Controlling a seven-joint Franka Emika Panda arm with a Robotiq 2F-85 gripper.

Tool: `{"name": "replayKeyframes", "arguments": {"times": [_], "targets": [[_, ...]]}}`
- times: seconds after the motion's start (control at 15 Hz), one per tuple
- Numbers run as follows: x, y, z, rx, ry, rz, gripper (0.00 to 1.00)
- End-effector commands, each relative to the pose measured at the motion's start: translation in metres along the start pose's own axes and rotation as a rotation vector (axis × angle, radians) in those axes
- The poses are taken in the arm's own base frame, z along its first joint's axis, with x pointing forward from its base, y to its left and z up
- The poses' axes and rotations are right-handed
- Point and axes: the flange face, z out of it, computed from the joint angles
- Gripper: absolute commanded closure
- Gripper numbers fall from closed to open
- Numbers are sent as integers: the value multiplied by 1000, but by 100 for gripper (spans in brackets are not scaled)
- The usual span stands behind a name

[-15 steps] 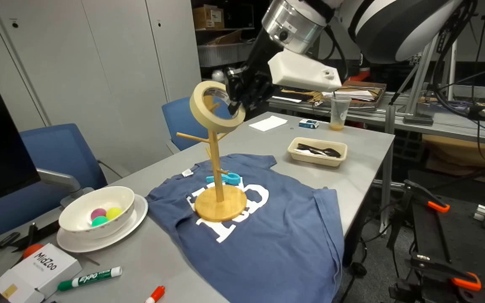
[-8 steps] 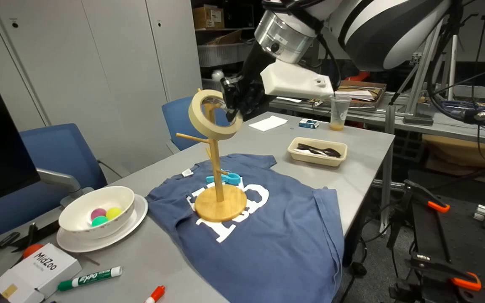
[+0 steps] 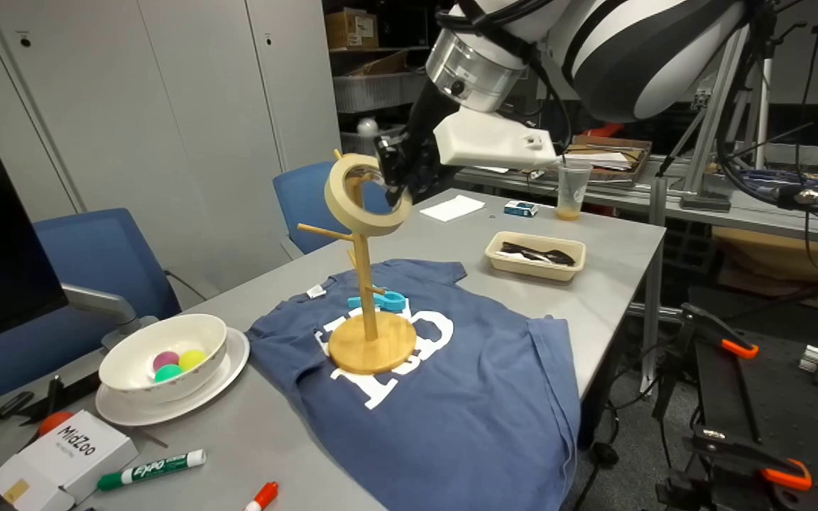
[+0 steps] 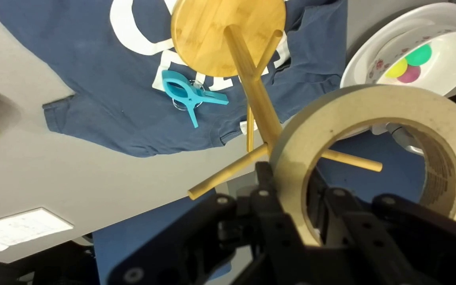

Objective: Put the masking tape on the top left handle

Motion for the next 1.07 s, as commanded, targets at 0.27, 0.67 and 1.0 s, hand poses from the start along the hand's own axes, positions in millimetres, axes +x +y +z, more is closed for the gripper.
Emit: {"name": "replayKeyframes", "arguments": {"times": [0.27,0.67,1.0], "targets": [[6,2,3,-15,1,37,32],[-1,6,-6,-5,-5,23,0],[-25,19,-29,14,-59,-30,0]]}}
